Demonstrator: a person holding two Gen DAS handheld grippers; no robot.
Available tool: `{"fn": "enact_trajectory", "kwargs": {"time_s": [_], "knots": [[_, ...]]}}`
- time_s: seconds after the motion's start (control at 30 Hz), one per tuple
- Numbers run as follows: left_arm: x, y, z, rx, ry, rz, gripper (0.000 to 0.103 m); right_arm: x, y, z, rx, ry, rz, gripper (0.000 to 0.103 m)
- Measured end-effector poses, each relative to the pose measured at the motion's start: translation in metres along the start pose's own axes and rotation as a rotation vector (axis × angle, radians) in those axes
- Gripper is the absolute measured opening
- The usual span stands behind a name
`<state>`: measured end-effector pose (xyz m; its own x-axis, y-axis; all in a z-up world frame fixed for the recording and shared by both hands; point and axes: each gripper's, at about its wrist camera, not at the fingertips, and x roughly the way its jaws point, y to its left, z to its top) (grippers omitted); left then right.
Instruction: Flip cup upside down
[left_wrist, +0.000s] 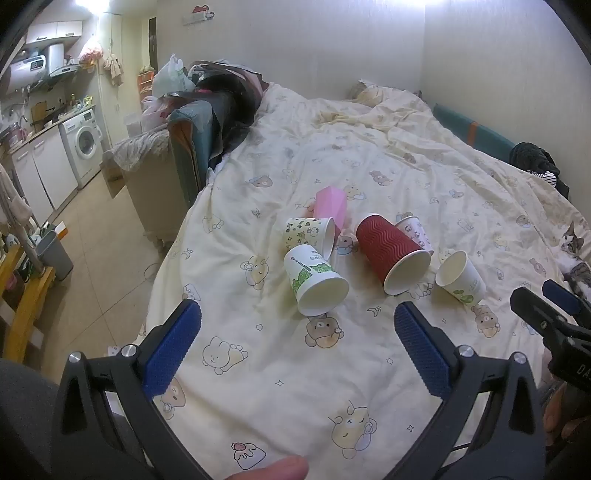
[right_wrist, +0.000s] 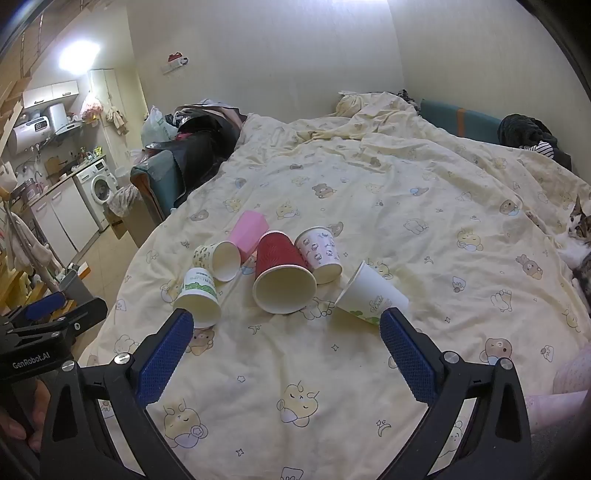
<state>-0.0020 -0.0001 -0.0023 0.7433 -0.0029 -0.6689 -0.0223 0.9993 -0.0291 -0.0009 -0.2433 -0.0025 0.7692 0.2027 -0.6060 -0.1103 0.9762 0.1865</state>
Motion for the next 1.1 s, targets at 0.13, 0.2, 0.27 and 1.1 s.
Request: {"fn": "enact_trajectory", "kwargs": {"time_s": [0.13,0.2,0.27,1.1], "knots": [[-0.0001,0.0007,0.0001,0.001,0.000,-0.001,0.103,0.0002,-0.0001,0.0000,0.003,0.005,0.000,0.103],[0.0000,0.0003,0.0000,0.001,0.000,-0.001,0.103,0.0001,0.0000,0.0000,0.003,0.004,-0.001,0.103],[0.0002,0.0001,-0.0001,0.001,0.000,0.000,0.103,0.0000,0.0001,0.0000,0.003,0.004,0.000,0.103],[-0.0011,0.0077,-0.0007,-0.013,0.025,0.012,0.103,-0.0028,0.0014,0.0003,0.002,0.002,0.004,0.103]]}}
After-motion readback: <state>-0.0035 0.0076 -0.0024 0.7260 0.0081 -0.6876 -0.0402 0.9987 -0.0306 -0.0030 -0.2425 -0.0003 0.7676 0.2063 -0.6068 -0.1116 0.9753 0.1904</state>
